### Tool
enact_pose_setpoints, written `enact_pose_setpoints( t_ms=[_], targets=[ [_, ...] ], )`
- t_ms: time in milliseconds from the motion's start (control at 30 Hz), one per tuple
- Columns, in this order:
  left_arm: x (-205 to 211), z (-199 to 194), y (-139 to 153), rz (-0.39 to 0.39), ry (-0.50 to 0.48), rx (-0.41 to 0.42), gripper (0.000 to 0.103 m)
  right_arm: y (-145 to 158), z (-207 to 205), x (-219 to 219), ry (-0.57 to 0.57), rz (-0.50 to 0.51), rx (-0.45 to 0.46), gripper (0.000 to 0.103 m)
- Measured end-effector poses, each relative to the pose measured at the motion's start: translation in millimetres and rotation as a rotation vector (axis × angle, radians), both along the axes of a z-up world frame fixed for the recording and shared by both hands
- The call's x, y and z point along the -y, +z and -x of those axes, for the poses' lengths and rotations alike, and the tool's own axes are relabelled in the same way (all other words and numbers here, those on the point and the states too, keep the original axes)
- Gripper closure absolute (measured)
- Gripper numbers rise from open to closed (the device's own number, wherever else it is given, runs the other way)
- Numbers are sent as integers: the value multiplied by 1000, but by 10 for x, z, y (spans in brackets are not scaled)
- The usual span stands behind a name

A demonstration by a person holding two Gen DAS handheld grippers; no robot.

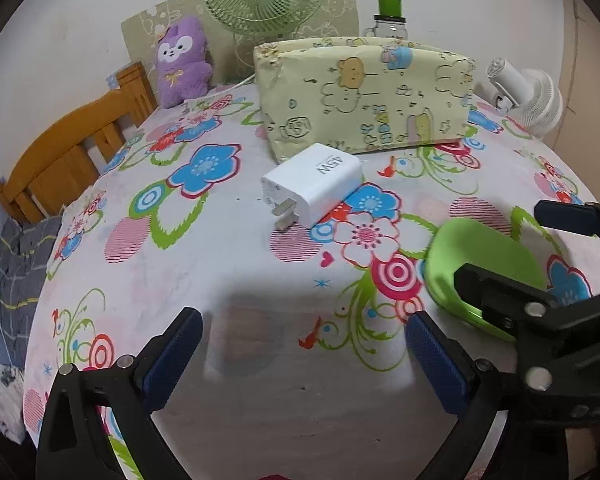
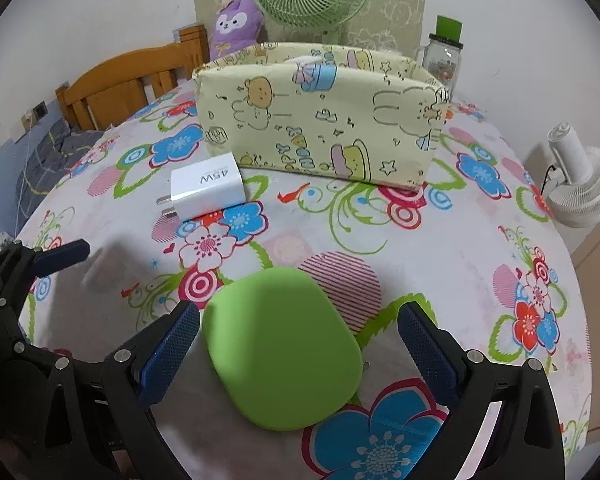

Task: Organize rigid objects
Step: 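Reach the right gripper to the green pad while the left gripper approaches the white wall charger, then close the right gripper on the green rounded pad and lift it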

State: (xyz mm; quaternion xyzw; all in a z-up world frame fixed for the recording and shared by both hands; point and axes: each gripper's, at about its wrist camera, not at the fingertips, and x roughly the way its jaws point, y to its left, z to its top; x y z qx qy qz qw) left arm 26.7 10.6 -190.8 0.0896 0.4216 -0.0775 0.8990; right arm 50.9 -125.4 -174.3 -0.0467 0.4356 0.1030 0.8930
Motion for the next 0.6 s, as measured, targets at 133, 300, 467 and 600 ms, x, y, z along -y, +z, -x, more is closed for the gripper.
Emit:
enact_pose_setpoints(
  t_ms=[133, 300, 467, 600],
  targets=[
    [14, 17, 2, 19, -13, -8, 1, -24, 12, 36, -1, -9, -24, 3],
    [86, 88, 5, 11, -56, -11, 1, 13, 82, 37, 20, 37, -35, 3],
    [146, 149, 16, -33, -78, 21, 1, -78, 72, 99, 32, 1, -114, 3],
    [97, 109, 3, 0, -78, -1, 1, -121, 27, 118, 40, -35, -140, 2]
  ],
)
